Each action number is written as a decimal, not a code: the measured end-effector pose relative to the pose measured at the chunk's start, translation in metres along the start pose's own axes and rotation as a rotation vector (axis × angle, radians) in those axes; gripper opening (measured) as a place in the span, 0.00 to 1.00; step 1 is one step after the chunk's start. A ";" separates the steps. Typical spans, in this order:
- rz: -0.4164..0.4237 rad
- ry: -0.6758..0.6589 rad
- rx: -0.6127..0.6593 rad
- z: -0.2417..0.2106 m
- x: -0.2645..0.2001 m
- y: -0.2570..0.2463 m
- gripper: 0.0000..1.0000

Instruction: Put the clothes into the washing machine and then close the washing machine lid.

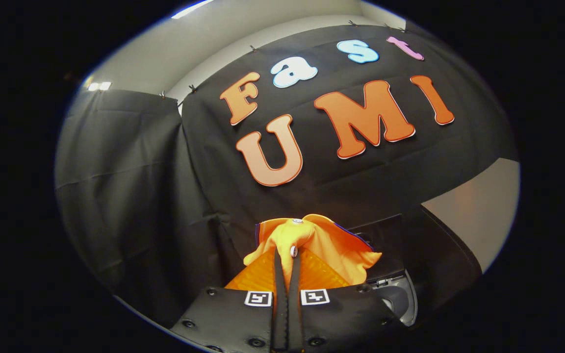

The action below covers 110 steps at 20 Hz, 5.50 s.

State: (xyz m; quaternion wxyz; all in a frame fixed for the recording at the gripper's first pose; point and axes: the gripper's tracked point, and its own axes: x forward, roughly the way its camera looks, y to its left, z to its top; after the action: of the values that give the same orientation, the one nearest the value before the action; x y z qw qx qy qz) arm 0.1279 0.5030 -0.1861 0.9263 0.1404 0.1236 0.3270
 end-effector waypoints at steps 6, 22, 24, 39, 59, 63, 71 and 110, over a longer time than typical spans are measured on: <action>-0.106 0.045 -0.012 -0.059 0.021 -0.020 0.08; -0.268 0.348 -0.016 -0.232 0.099 -0.097 0.08; -0.290 0.378 -0.004 -0.247 0.106 -0.106 0.08; -0.436 0.782 0.142 -0.350 0.111 -0.146 0.08; -0.444 0.556 0.087 -0.258 0.065 -0.108 0.99; -0.415 0.327 0.036 -0.172 0.063 -0.089 0.98; -0.385 0.059 -0.245 0.037 0.108 -0.090 0.98; -0.369 0.143 -0.240 -0.036 0.112 -0.149 0.97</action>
State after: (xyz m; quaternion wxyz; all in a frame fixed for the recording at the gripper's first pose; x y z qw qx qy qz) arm 0.2855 0.4700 -0.2860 0.9694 -0.0193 0.1725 0.1735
